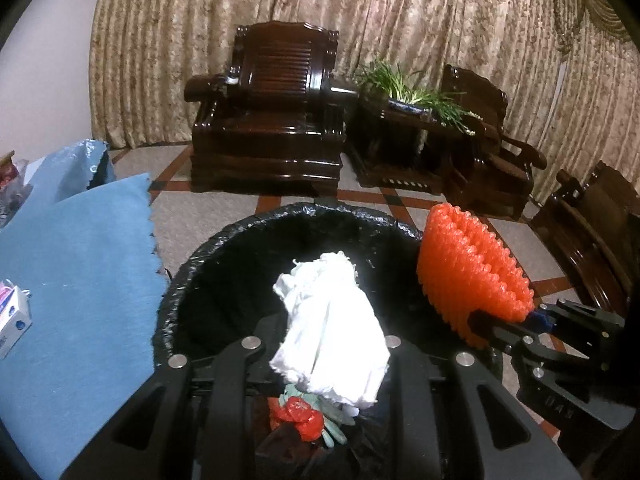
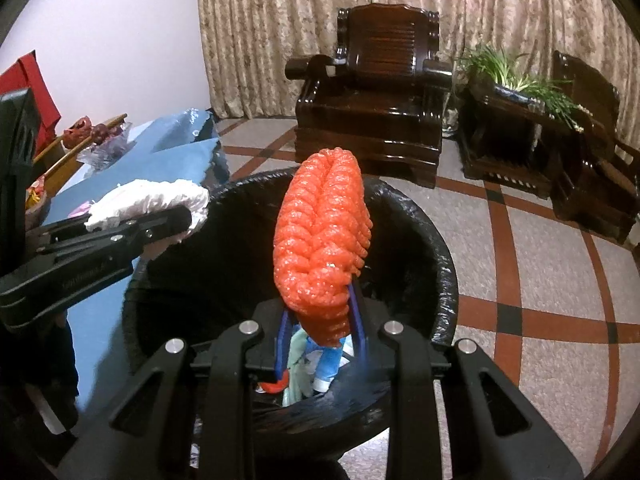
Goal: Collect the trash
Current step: 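Carry the tissue and orange sponge over the bin and open both tools, then move both tools back from the bin toward the pink mask and cotton-pad box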
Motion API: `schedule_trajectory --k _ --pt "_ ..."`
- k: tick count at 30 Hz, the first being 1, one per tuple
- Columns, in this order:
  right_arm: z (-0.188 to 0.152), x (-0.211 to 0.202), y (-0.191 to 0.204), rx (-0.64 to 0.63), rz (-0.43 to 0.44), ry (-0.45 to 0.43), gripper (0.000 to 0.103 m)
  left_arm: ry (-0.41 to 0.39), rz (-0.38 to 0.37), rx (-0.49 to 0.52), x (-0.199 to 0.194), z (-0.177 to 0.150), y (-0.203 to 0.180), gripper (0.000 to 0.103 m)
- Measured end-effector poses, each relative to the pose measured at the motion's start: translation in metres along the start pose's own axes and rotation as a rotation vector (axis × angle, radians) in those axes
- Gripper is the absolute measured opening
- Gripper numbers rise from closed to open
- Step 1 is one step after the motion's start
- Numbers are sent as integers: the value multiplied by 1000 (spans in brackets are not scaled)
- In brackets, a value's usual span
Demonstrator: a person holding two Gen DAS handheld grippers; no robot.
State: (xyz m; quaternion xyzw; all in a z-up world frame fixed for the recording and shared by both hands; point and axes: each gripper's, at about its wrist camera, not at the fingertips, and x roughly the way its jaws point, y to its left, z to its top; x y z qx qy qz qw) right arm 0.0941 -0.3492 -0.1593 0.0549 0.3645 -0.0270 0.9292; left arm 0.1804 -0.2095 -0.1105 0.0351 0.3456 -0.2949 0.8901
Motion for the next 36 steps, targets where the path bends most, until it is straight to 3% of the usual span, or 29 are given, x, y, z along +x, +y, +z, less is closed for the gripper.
schedule_trajectory --k 2,4,6,8,14,21,36 --pt "-2 5 -3 2 -4 8 27 9 -9 -3 5 0 0 25" --pt "-4 9 -6 -1 -12 14 31 14 -14 -5 7 -1 0 34" --pt "-6 12 -7 -1 -28 17 50 15 -27 -16 8 -2 1 51" --pt "-8 10 -8 3 -33 13 55 12 -24 -18 6 -1 3 61" --pt "-10 -5 -8 22 -41 -26 93 -15 -9 -37 -11 1 16 74" --pt "-4 -31 13 9 -4 -69 96 -87 83 -81 -66 -4 58 90" --pt "38 -25 144 -137 179 -99 96 -114 367 -233 -171 -77 186 90"
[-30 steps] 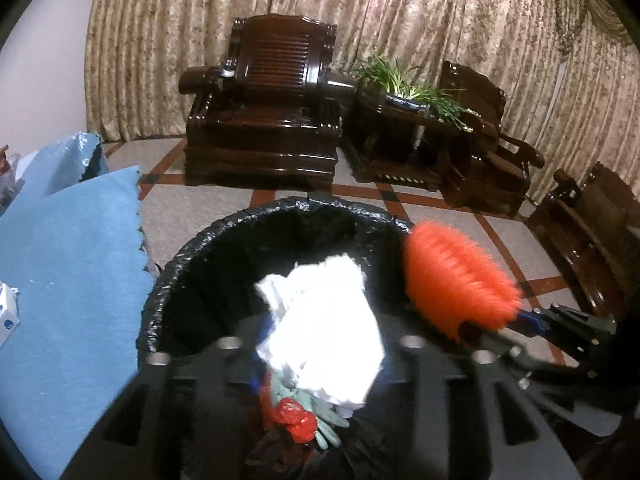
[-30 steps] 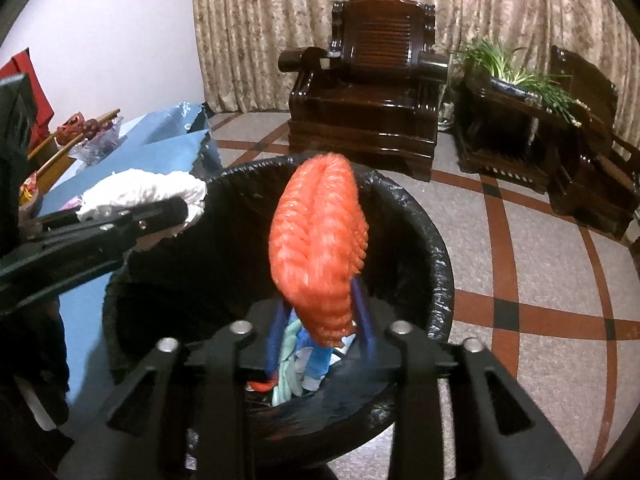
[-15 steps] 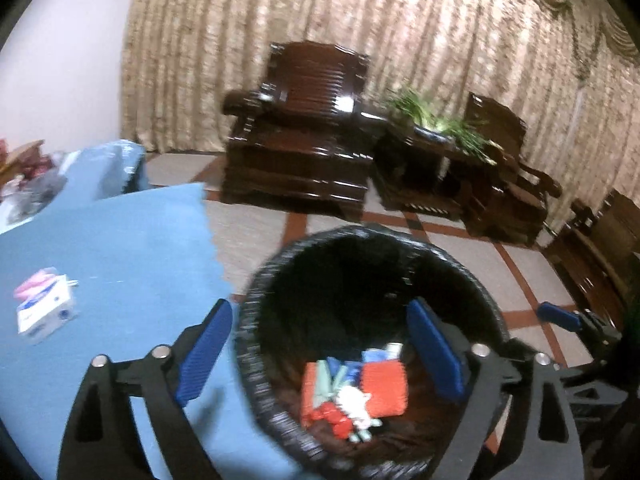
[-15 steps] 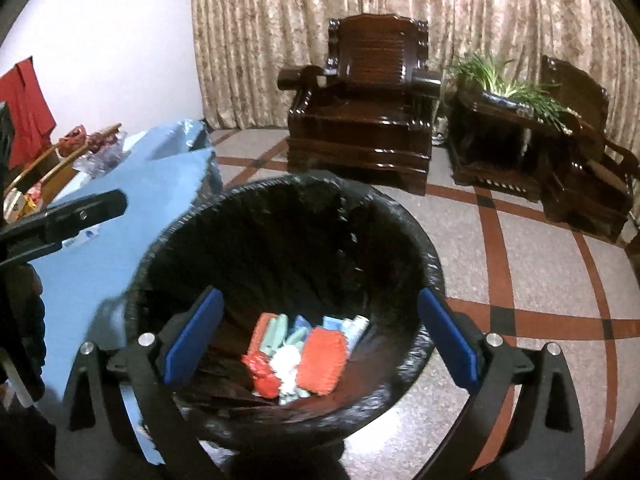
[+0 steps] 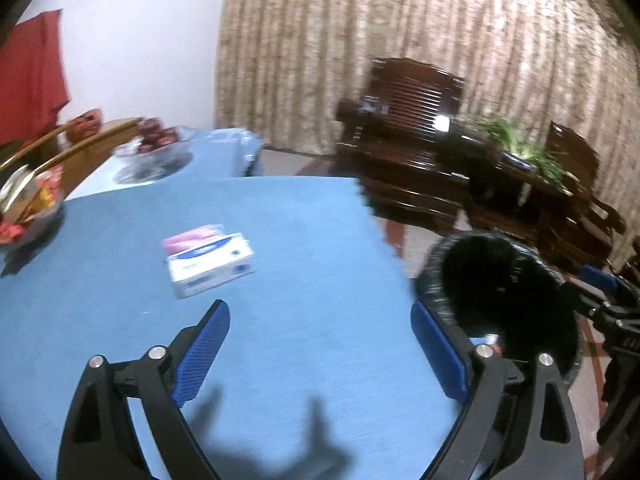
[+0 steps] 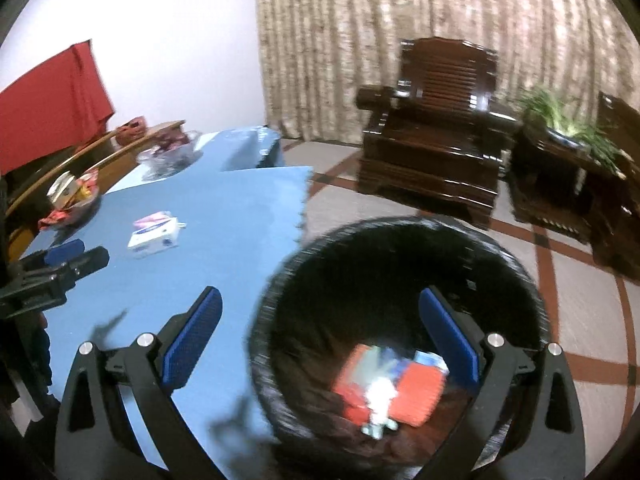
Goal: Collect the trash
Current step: 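Move both tools back from the bin toward the pink mask and cotton-pad box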
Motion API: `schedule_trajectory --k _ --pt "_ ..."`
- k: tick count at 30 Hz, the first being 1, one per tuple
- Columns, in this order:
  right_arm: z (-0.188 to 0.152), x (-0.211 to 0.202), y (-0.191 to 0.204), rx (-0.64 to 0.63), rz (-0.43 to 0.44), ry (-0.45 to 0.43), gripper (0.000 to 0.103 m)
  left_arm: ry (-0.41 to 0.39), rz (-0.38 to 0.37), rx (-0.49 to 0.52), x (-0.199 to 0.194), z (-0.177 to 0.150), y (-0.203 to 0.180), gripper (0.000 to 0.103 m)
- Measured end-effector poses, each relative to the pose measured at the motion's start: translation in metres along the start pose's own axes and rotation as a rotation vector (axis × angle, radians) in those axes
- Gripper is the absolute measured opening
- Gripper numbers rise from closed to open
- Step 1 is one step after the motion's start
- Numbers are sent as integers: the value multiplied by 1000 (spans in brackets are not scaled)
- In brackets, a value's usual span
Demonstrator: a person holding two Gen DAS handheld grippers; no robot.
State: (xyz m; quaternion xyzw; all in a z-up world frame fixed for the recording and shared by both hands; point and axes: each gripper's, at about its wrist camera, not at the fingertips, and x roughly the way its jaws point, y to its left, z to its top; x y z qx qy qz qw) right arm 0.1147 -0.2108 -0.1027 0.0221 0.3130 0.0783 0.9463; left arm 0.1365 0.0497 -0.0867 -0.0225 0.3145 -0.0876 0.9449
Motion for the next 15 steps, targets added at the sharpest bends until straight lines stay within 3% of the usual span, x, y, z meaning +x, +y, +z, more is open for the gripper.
schedule_trajectory --k 9,15 --pt "33 52 86 -86 95 8 96 3 113 -88 -6 -10 90 90" --pt "38 96 133 -96 120 40 96 10 160 -125 6 -12 140 90"
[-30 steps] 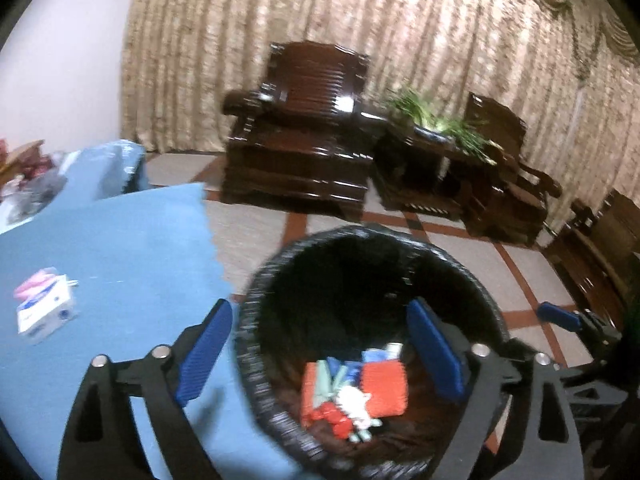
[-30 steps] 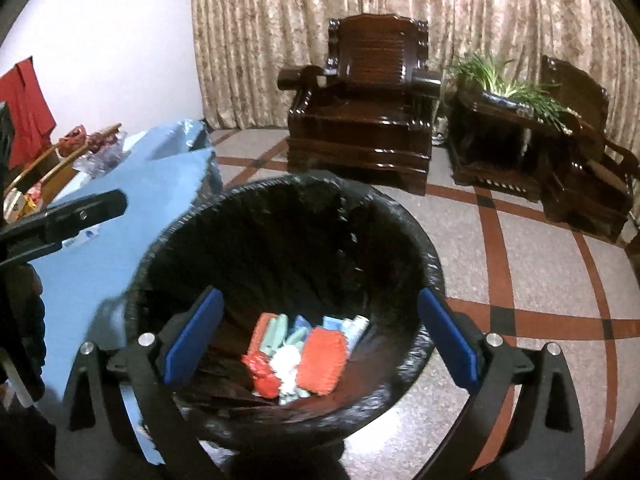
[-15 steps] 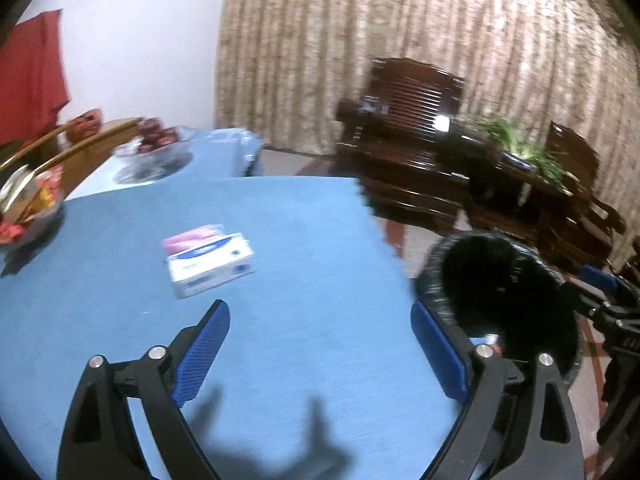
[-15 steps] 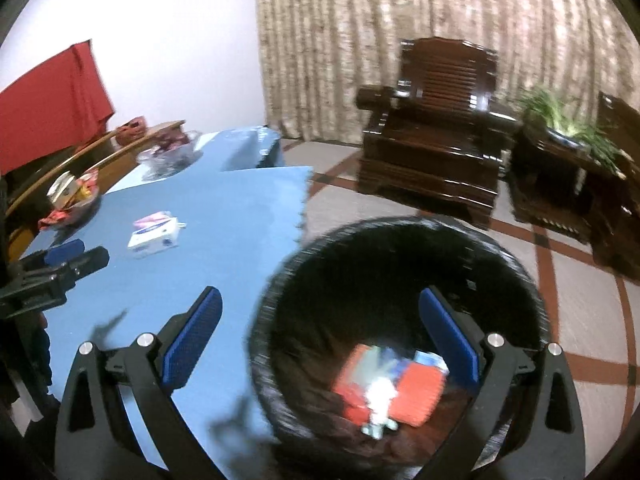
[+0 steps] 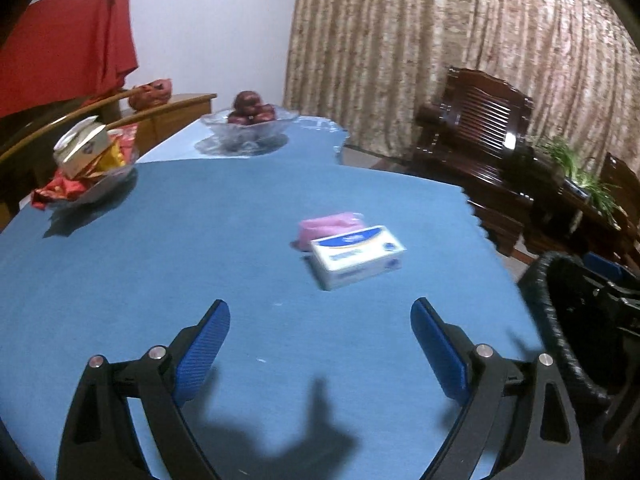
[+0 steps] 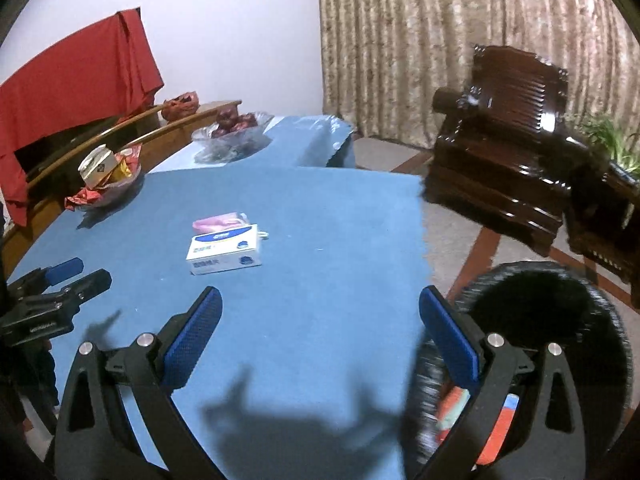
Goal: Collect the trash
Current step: 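Move both tools back from the bin toward the pink mask and cotton-pad box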
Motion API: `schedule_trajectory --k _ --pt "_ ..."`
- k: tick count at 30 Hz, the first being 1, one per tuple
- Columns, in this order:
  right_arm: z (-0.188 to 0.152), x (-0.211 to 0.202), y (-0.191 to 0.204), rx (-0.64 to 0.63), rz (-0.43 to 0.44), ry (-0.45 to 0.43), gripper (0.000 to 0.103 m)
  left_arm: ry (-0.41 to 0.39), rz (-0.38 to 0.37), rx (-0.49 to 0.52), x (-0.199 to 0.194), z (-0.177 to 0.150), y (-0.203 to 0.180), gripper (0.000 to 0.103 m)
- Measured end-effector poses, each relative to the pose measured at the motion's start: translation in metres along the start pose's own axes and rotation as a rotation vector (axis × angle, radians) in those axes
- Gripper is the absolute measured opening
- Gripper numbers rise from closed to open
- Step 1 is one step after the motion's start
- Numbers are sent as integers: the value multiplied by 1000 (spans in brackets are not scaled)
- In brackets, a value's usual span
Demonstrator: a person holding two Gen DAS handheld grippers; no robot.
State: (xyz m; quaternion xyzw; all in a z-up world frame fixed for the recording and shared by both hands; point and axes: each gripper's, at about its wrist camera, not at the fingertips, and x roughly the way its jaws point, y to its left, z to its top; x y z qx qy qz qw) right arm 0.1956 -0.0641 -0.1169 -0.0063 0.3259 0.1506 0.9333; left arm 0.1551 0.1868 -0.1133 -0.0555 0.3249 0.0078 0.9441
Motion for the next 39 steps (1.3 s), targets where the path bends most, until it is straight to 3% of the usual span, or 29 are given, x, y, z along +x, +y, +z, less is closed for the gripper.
schedule_trajectory --k 11,22,30,39 --pt "4 111 84 -23 13 108 96 51 63 -55 51 0 74 90" --pt "9 173 134 -24 -30 185 96 72 83 -91 84 3 122 90" --pt "11 194 136 -29 -90 214 96 69 60 -115 92 5 128 90" --pt "6 179 85 4 -165 221 96 69 32 -109 101 10 114 90"
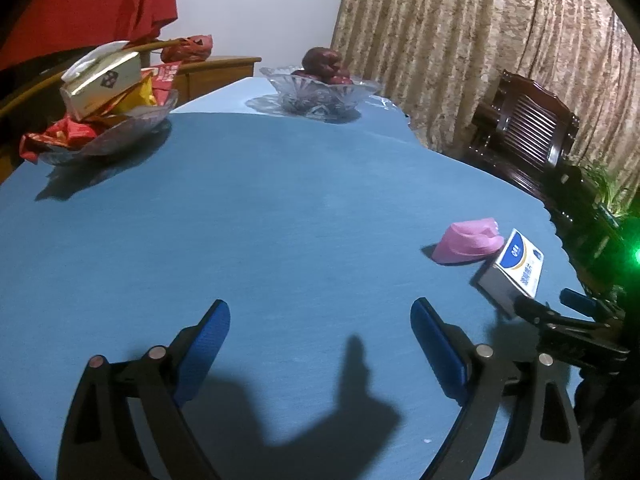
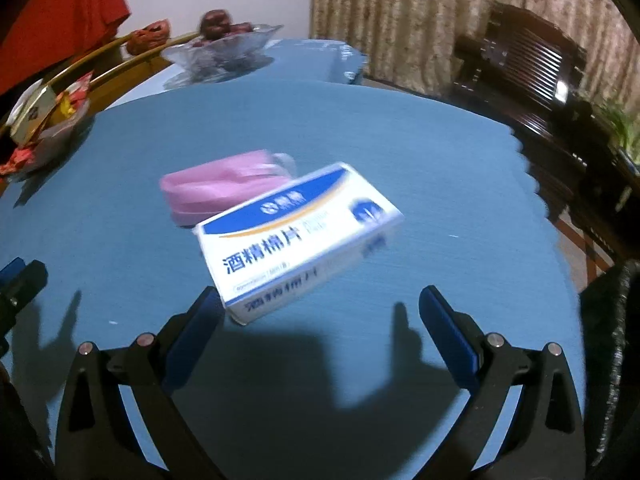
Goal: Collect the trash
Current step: 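Move both tools back from the bin toward the pink mask and cotton-pad box, then grasp the pink mask with the left tool while the right tool grasps the cotton-pad box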
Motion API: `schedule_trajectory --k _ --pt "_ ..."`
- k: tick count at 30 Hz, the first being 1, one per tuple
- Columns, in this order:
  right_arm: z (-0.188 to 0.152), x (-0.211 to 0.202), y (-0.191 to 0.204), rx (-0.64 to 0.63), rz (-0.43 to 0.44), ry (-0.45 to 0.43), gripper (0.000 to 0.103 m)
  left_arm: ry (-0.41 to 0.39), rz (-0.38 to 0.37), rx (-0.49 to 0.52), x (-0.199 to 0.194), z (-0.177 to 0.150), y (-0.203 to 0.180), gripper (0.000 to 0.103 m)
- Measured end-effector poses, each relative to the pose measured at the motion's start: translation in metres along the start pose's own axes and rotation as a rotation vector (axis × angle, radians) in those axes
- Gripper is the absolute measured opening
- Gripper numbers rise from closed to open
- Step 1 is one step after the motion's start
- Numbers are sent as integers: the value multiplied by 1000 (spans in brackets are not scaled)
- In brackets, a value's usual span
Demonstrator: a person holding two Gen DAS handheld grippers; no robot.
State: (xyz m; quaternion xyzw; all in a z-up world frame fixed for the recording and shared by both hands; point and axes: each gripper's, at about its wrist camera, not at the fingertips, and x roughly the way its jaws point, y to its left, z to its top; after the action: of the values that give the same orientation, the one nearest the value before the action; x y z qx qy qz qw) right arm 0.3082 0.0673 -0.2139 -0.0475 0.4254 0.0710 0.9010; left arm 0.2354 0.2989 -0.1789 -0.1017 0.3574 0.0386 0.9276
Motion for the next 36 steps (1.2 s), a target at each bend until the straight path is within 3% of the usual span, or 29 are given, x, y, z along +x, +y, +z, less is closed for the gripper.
schedule_trajectory --k 7,15,21,28,35,36 --pt "-1 4 -58 77 -108 14 96 5 -18 19 6 5 -18 90" --pt "8 -12 -32 68 42 -55 96 0 -21 30 11 12 -29 90" --pt "21 11 -10 61 36 -24 96 -4 -15 28 11 14 -27 90" --pt "15 11 -34 59 -41 -16 95 -1 -18 24 14 14 -27 90" --pt "21 16 -37 59 82 -43 95 4 -34 31 20 15 -37 90" --pt "23 17 -36 56 87 -44 91 4 -35 35 21 16 -39 90"
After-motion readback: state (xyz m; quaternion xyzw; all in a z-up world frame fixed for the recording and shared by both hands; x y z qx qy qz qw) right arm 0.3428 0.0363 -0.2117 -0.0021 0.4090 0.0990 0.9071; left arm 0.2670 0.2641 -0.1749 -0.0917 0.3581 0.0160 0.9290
